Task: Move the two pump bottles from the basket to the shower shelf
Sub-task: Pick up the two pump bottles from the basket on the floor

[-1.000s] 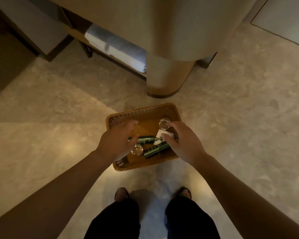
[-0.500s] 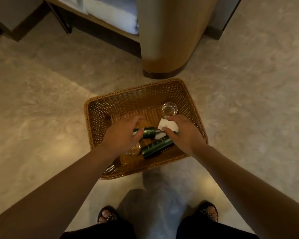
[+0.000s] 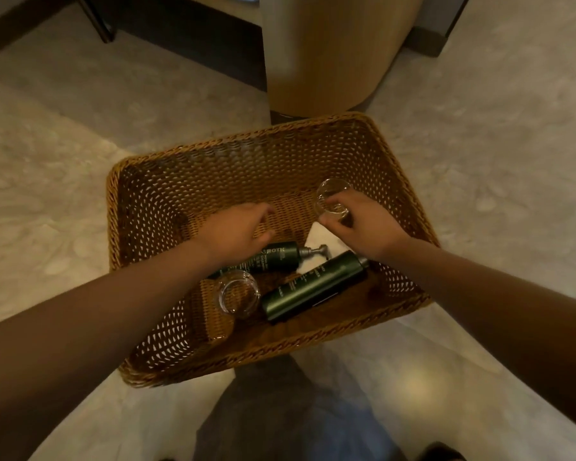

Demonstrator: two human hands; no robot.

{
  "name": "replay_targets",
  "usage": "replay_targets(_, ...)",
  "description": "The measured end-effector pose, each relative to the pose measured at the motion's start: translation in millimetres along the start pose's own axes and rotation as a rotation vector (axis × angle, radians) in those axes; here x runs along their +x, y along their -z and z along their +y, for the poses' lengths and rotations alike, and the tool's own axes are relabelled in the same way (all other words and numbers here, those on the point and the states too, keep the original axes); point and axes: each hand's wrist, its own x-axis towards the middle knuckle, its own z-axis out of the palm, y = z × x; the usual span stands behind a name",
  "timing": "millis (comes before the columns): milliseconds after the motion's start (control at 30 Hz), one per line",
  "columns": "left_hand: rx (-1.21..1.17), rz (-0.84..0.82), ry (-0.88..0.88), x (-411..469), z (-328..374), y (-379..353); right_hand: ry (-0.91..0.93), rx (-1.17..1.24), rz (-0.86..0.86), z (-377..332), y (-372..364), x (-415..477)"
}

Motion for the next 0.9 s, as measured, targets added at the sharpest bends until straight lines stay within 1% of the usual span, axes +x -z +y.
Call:
replay_targets(100,-0.041,-0.057,0.003,-3.9,1.1,-18.2,0.01,0.02,-0.023,3.5,-10.9,-5.4)
replay_targets(200,-0.08,-0.079,0.024,-10.6,2.0,-31.9,0.024,0.016,-0.07,7.4,-19.6,-12.7)
replay_targets(433,-0.042,-0.086,0.036,-8.3,-7.6,-44.9,-0.016,-0.031,-0.08,14.1,-22.9,-14.9)
replay_targets(600,-0.064,-0.09,0.04,-1.5,-12.7,-48.5,-0.091,-0.046,-0.1,22.5,-28.1,-21.4)
replay_targets(700,-0.081,-0.128,0.05,6.4,-15.2,-50.7,-0.136,-0.037,-0.097,28.7,-26.8,-23.5)
replay_targets(900,-0.108,-0.21,0.044,18.7,-13.0,-63.9,-0.168,-0.028,-0.116,32.0,-27.9,-23.7)
